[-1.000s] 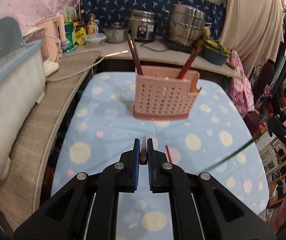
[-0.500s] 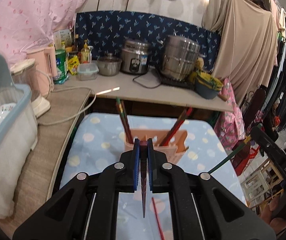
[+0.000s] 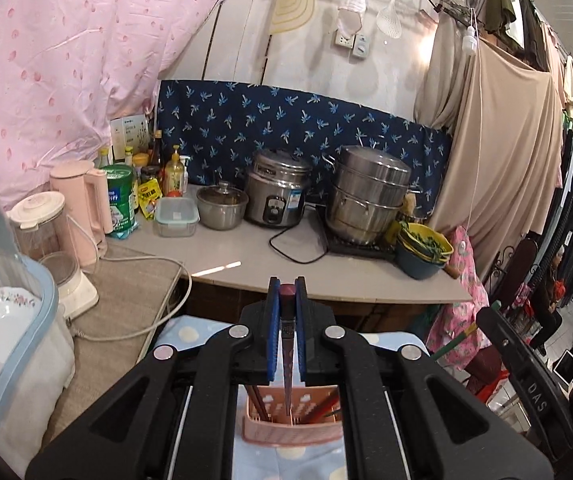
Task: Organize utensils
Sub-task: 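Lift both held chopsticks and lower them into the pink basket, then open both tools to release the chopsticks into the basket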
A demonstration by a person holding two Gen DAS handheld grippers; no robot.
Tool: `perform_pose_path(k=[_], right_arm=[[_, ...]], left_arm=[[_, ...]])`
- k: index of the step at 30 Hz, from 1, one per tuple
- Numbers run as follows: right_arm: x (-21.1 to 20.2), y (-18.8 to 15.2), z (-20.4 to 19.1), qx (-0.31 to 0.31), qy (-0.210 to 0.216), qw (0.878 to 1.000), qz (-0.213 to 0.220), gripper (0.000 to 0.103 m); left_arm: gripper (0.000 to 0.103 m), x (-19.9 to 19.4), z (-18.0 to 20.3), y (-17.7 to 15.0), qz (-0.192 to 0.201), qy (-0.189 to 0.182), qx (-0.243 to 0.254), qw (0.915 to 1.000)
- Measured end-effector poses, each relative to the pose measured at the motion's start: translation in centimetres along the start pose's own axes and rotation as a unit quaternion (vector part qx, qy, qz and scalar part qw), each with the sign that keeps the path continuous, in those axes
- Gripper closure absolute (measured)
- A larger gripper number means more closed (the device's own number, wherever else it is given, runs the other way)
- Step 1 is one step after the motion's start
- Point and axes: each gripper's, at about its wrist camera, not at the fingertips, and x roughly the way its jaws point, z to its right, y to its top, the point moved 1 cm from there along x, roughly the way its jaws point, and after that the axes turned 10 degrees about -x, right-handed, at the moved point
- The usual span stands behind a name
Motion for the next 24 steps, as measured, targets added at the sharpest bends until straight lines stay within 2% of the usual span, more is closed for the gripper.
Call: perform_pose_path(k=[4, 11, 24], right_arm=[[1.9, -0.5, 0.3, -0.001, -0.002, 1.0, -0.008, 0.096], [4.9, -4.3, 1.0, 0.01, 0.001, 0.999, -0.051, 0.096], [7.3, -8.3, 1.2, 0.006, -0.007, 0.995, -0.1, 0.096]], left_arm=[[0.096, 2.5, -0.6, -0.3, -0.009, 0.011, -0.001, 0.9999], [0.096, 5.5, -2.4, -3.0, -0.042, 0.024, -0.007, 0.9988], [0.096, 7.6, -3.7, -5.8, -0.07, 0.034, -0.003, 0.997]])
